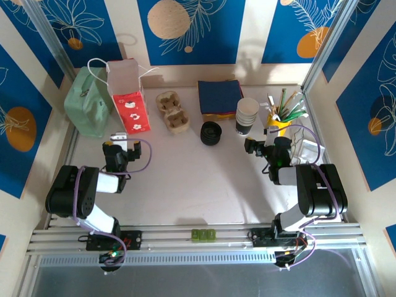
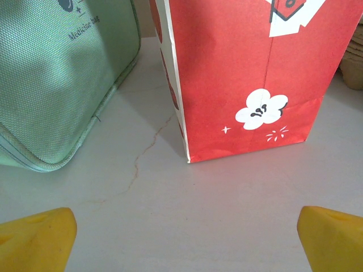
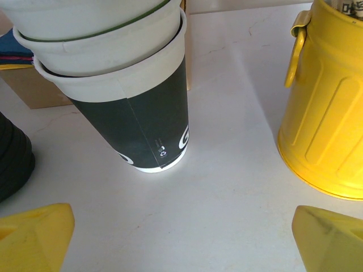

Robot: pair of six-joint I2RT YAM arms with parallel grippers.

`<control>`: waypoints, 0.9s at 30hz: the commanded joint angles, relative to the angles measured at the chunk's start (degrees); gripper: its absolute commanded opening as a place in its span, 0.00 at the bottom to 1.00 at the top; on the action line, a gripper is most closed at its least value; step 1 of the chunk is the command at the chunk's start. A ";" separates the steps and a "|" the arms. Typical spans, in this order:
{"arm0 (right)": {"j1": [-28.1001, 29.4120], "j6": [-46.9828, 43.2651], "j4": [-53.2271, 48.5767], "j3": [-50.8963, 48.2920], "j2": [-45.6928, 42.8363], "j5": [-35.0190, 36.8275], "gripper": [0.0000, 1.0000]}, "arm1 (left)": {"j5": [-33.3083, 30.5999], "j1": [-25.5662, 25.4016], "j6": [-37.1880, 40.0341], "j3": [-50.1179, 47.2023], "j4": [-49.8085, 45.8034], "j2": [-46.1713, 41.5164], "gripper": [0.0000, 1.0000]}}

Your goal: Pack the takeout coffee

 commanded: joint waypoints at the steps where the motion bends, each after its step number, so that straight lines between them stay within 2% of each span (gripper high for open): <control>1: -0.30 -0.46 0.14 1.12 -0.01 -0.80 0.99 | 1.18 0.23 0.34 0.64 1.00 0.42 0.99; 5: -0.22 -0.31 0.54 0.90 -0.33 -0.44 0.99 | 0.97 0.23 0.33 0.25 1.68 0.20 0.99; 9: -0.25 1.03 1.98 -1.56 -3.89 2.39 0.99 | 0.24 -0.32 0.89 -1.24 1.00 -4.07 0.99; 12: -0.21 1.85 -0.58 -2.56 -8.54 4.28 0.99 | -3.35 -1.89 1.31 -0.74 -5.68 -9.83 0.99; 14: -0.37 3.17 -5.89 -2.04 -12.20 5.27 0.99 | -4.48 -2.49 0.53 0.42 -12.25 -14.11 0.99; 17: -0.31 4.62 -15.10 -0.77 -18.08 5.77 0.99 | -6.21 -3.86 -1.22 0.27 -16.76 -19.92 0.99; 20: -0.29 7.56 -28.04 2.21 -24.10 6.23 0.99 | -6.39 -5.03 -5.66 1.45 -24.67 -27.00 0.99; 23: -0.30 12.75 -41.20 5.99 -30.06 4.20 0.99 | -6.47 -5.65 -11.23 6.47 -38.95 -32.64 0.99; 25: -0.55 18.72 -50.91 9.29 -33.65 3.02 0.99 | -7.73 -5.67 -19.06 11.63 -51.99 -35.37 0.99; 27: -0.67 25.28 -61.13 13.43 -35.90 3.42 0.99 | -3.46 -5.67 -23.52 17.63 -63.10 -36.38 0.99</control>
